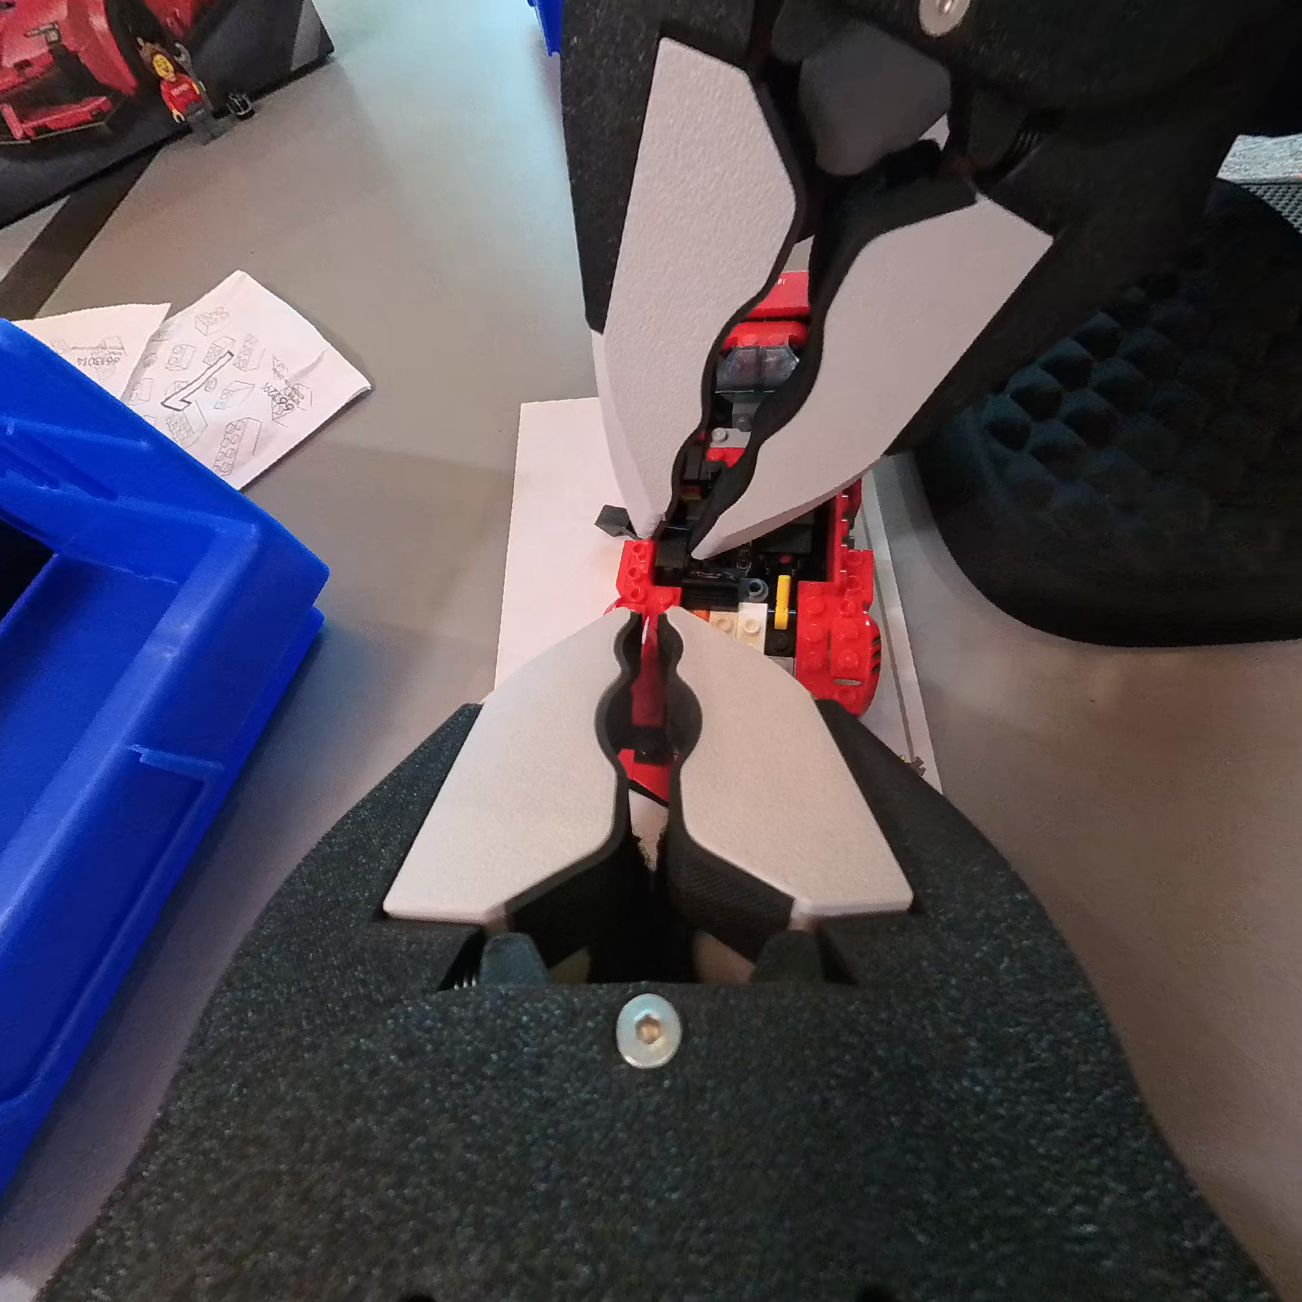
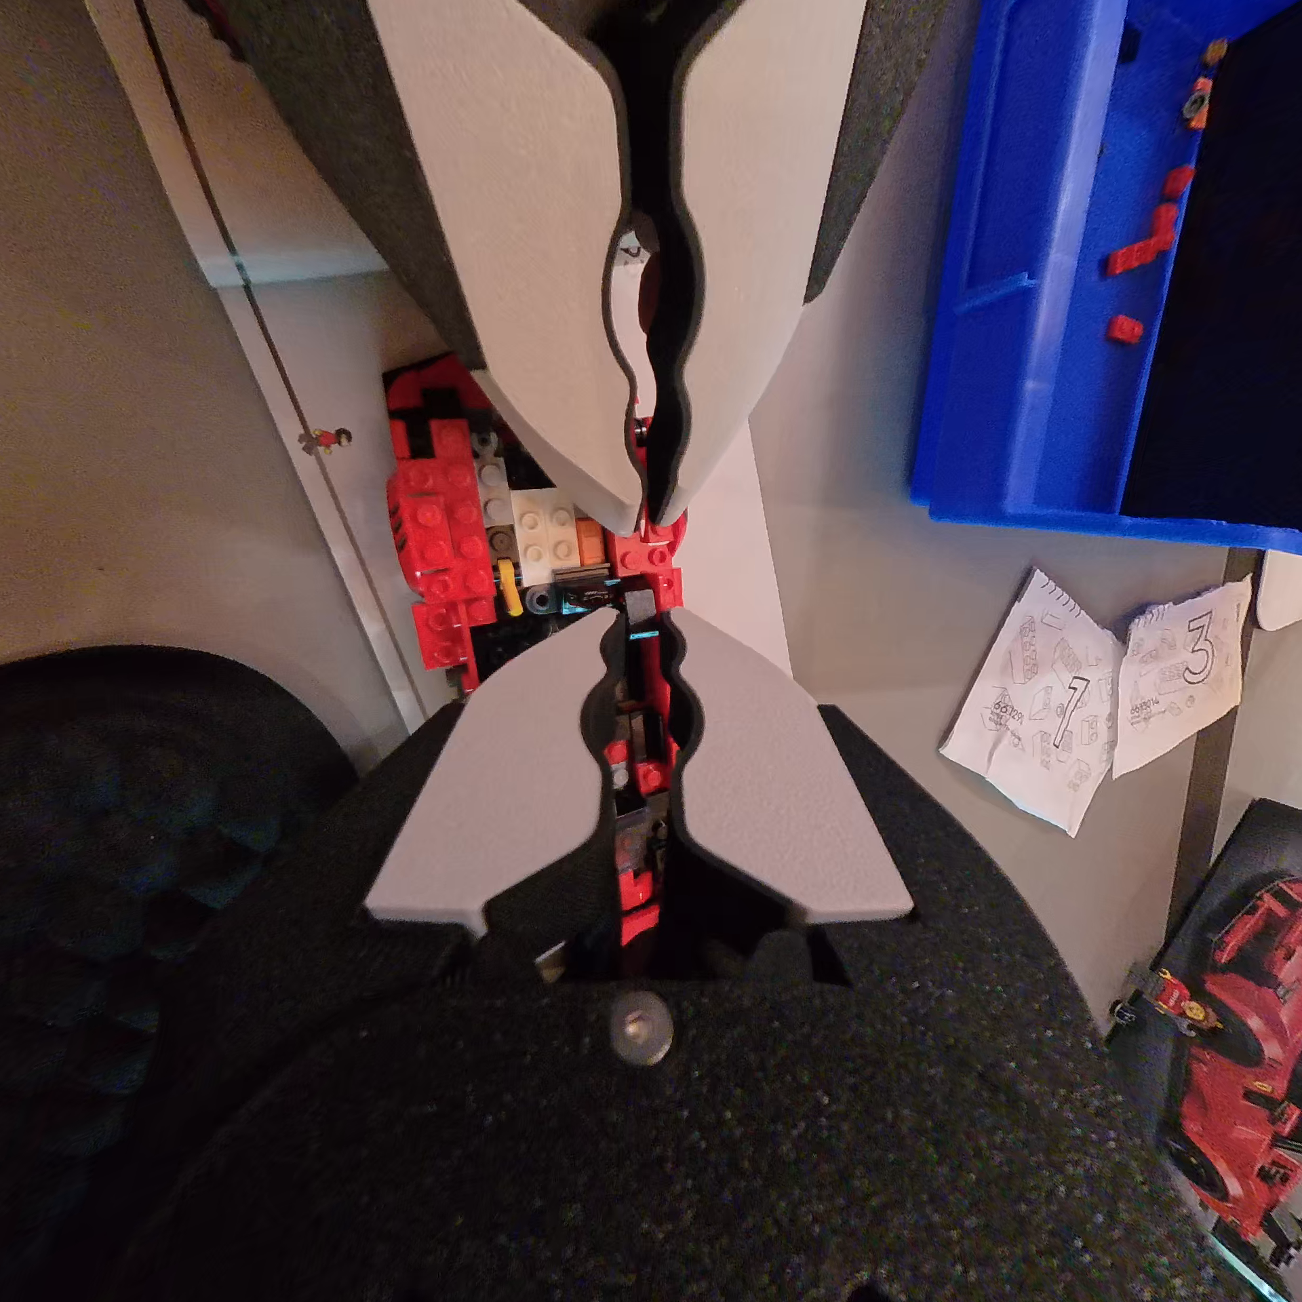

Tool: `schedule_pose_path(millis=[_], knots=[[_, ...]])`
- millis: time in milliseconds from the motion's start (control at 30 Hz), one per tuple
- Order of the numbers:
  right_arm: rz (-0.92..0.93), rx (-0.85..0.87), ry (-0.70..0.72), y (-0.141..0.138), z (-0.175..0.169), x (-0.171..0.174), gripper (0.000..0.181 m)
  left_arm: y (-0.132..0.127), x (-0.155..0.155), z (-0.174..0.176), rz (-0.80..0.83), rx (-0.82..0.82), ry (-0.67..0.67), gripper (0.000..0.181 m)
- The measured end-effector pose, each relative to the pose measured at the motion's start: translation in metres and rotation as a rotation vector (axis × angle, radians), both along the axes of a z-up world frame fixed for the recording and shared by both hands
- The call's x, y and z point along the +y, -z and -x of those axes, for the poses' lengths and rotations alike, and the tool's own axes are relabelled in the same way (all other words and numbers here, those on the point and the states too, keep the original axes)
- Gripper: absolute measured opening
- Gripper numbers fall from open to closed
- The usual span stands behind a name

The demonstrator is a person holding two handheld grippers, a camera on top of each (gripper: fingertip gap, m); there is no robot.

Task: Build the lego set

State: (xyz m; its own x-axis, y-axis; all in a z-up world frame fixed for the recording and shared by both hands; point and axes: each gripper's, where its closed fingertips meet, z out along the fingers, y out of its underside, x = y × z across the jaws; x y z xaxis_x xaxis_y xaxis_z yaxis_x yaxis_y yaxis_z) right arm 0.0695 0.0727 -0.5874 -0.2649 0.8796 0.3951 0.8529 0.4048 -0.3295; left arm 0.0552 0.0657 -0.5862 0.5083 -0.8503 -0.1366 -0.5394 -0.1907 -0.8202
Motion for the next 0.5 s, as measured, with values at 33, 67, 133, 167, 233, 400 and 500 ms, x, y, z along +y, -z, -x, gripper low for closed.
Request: schedule_pose_path(millis=[33,67,133,167,233,400,500], knots=[[-0.001,0.001,0.001,0.0000,0.0001,0.0000,0.009,0.0000,-0.0001,-0.0001,0.000,0.000,0.000,0.003],[-0.001,0.002,0.002,0.0002,0.0002,0.0000,0.009,0.0000,0.0000,0.0000,-0.001,0.000,0.000,0.003],[-0.004,0.004,0.003,0.0004,0.0003,0.0001,0.010,0.0000,0.0000,0.0000,-0.001,0.000,0.000,0.003],[-0.006,0.003,0.002,0.0004,0.0002,0.0001,0.010,0.0000,0.0000,-0.0001,0.000,0.000,0.000,0.003],[-0.009,-0.001,0.000,0.0004,0.0003,0.0002,0.010,0.0001,0.0000,-0.0001,0.000,0.000,0.000,0.003],[-0.019,-0.009,0.000,0.0000,-0.0001,0.0007,0.009,0.0000,0.0000,-0.0001,0.000,-0.001,0.000,0.003],[-0.022,-0.010,0.005,-0.0004,-0.0005,0.0013,0.010,0.0000,-0.0001,-0.0001,-0.001,-0.001,0.001,0.003]])
